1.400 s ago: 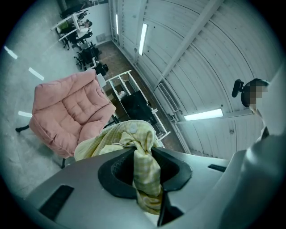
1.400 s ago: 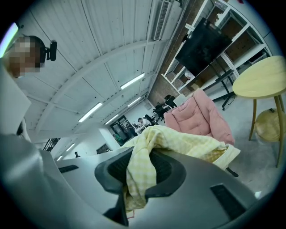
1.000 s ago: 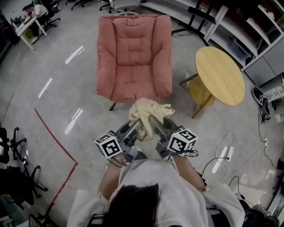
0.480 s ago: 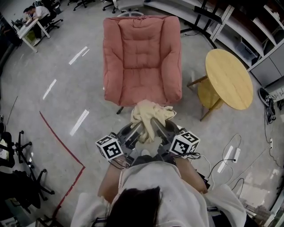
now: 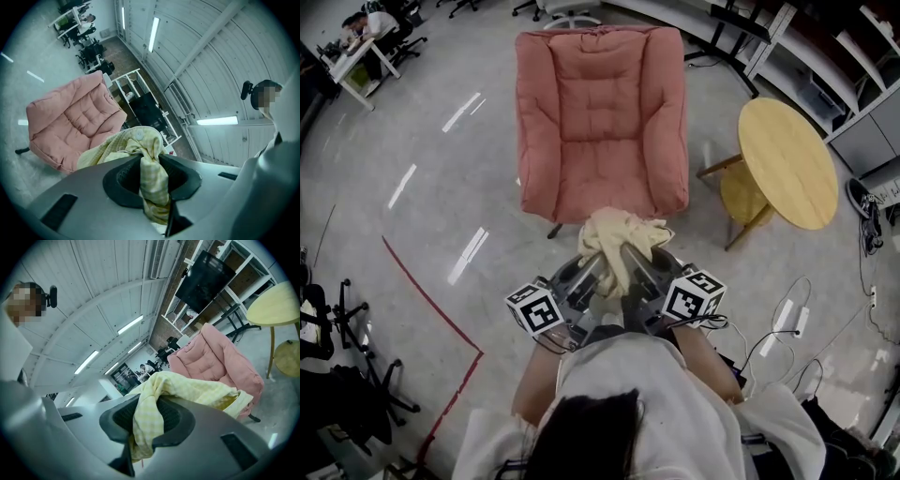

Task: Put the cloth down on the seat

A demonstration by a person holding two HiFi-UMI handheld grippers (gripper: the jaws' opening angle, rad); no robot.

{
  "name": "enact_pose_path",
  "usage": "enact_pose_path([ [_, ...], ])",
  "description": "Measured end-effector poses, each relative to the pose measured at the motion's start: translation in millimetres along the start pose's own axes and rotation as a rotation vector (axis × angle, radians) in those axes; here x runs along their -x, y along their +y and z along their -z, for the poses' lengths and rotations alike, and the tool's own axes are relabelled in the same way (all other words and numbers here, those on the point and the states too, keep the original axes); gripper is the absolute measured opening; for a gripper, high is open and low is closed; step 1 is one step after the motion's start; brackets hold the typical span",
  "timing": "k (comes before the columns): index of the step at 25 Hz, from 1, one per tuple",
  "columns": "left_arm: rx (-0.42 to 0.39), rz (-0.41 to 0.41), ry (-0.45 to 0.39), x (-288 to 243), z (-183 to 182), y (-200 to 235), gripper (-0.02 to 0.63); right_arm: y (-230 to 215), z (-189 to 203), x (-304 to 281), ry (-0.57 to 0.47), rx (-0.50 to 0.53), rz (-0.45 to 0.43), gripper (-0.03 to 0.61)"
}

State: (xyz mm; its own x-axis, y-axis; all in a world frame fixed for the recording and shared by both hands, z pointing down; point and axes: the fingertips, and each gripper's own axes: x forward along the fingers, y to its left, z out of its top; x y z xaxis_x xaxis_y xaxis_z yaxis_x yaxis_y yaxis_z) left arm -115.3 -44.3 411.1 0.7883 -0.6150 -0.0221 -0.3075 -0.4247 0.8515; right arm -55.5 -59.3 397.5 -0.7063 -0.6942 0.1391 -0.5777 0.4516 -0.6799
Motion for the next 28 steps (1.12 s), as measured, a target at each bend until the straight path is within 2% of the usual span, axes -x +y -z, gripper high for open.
enact_pose_path([
  [10,0.006,-0.007,-0.041,-70.7,-49.6,33.0,0.103,-51.5,-58.9,-52.6,0.056,0.056,-0.024,0.087],
  [17,0.010,-0.064,-0.074,-125.2,-105.6,56.5,0.103,-86.5,-114.2,-106.4,0.100,0.037,-0.060,0.086],
  [22,0.004,-0.100,-0.076,-188.0,-157.9,87.8,0.103,-131.8,-168.3,-160.0,0.128,0.032,-0.080,0.086],
  [28,-0.002,-0.148,-0.068,-197.8,-159.9,108.2,0.103,-151.5,-164.8,-175.8,0.172,0.047,-0.100,0.086],
])
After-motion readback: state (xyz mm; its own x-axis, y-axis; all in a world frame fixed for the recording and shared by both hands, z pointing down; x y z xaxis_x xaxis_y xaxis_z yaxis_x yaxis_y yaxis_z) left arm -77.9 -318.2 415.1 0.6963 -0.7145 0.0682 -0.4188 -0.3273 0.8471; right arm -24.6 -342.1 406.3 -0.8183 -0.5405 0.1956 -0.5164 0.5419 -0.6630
